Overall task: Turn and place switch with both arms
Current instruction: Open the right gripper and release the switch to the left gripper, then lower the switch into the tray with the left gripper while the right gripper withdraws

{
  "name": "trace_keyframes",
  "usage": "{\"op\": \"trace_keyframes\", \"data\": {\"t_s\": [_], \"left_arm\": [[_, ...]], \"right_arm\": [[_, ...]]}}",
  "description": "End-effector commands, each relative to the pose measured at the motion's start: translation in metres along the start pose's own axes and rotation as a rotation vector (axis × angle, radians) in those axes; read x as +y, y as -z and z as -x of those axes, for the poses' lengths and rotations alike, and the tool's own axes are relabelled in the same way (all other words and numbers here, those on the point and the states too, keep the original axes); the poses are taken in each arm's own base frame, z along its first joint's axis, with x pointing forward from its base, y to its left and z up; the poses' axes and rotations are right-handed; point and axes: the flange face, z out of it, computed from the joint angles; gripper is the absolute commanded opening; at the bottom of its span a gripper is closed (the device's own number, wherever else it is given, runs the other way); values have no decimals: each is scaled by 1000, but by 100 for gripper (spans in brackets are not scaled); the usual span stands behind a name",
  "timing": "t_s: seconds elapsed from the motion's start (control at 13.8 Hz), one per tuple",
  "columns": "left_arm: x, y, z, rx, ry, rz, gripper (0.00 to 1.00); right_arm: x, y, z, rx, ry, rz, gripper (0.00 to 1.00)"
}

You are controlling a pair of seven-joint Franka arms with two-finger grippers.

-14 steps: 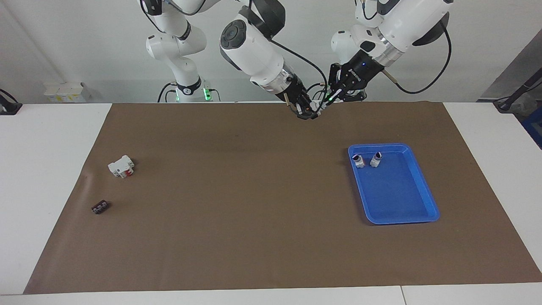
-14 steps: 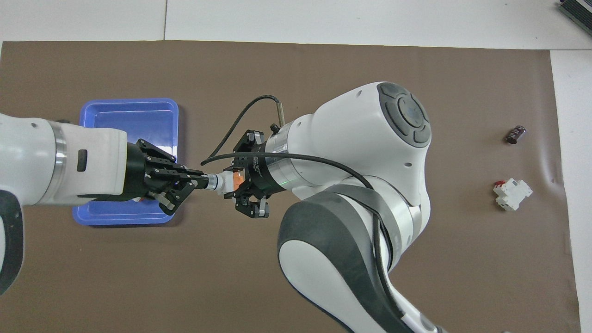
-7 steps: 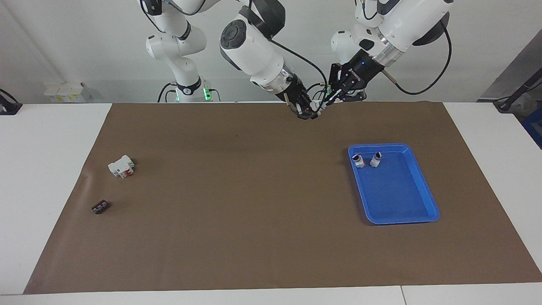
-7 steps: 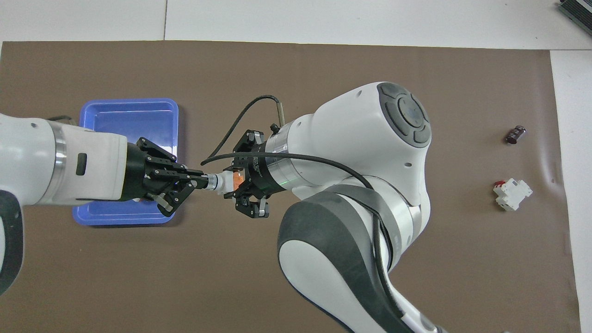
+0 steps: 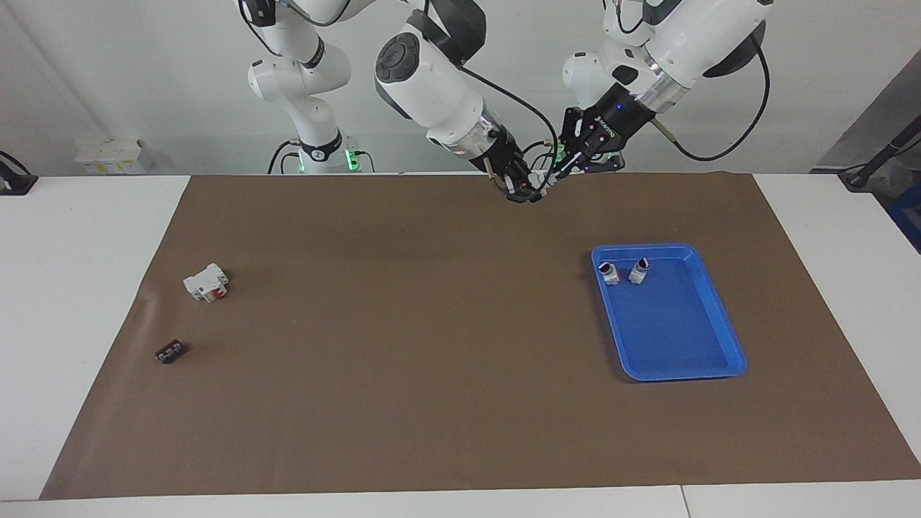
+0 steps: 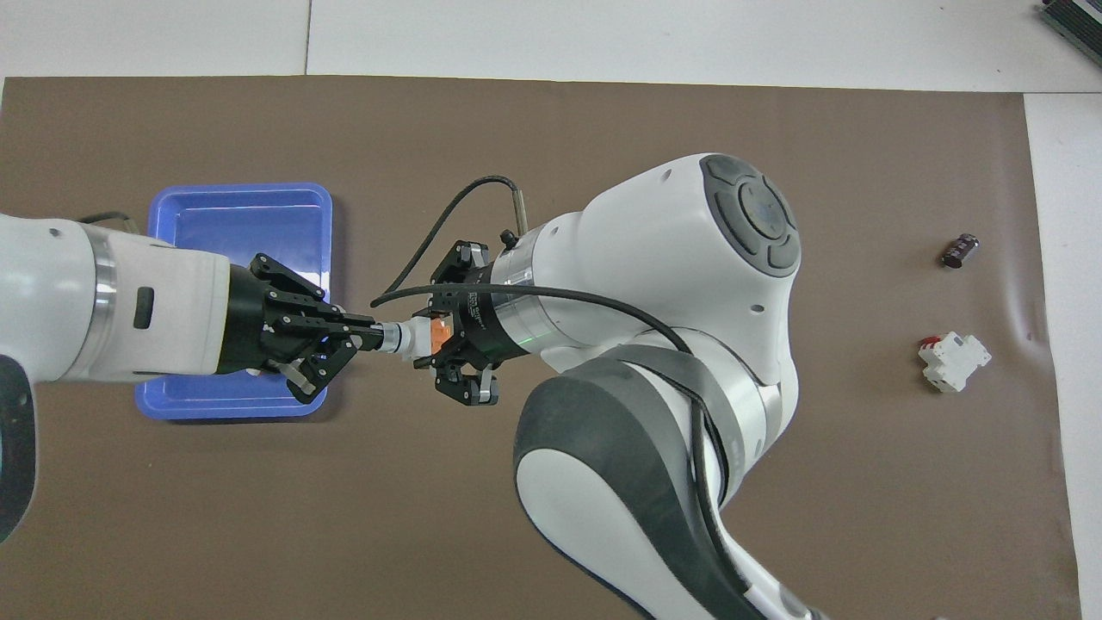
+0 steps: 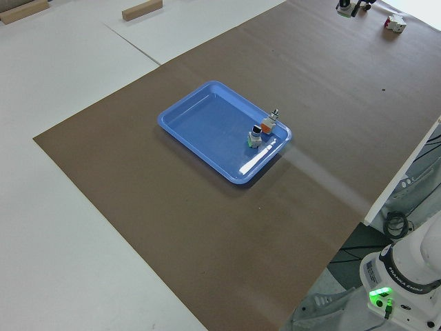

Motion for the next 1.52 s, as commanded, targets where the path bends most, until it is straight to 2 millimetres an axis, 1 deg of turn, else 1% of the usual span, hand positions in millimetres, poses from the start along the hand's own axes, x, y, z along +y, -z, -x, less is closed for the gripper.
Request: {"op": "trace_keyframes", "data": {"t_s": [0.0,0.14,0.22,0.29,0.43,0.51,0.65,0.72,0.8,0.87,0.94,1.01,1.09,1.16,1.23,1.45], "left_arm": [[-22,3,31,-44,-38,-38,0],[-27,5,35,-60,-38,-58,0],[-31,5,39,-112,-57,-111,0],[-35,2,42,-141,-75,-157,0],[-44,-3,49,-132,-87,-210,0],[-50,-4,53,-155,-98,-252,0],[-63,-10,62,-221,-133,-336,0],[-73,-12,68,-228,-133,-363,0],[-86,-9,79,-231,-115,-381,0],[-95,-7,87,-251,-97,-385,0],[-101,-9,97,-289,-93,-395,0],[-105,-12,102,-326,-105,-415,0],[-116,-18,107,-343,-96,-416,0],[-133,-17,113,-344,-80,-433,0],[-138,-20,120,-355,-73,-439,0],[-157,-49,128,-387,-54,-399,0]], "right_arm": [[8,39,-4,51,66,-26,99],[12,51,-14,77,111,13,99],[16,61,-19,88,144,21,99],[18,75,-28,98,184,16,99],[17,110,-51,133,297,4,99],[11,126,-69,167,362,2,99],[5,148,-92,289,529,1,99],[2,155,-101,349,609,7,99],[-1,158,-108,414,689,23,99],[-3,161,-113,478,762,41,99],[-4,165,-118,544,836,67,99],[-6,169,-123,592,894,88,99],[-8,175,-128,621,938,106,99],[-12,182,-137,633,963,114,99],[-14,188,-143,639,992,123,99],[-17,212,-167,646,1069,168,99]]}}
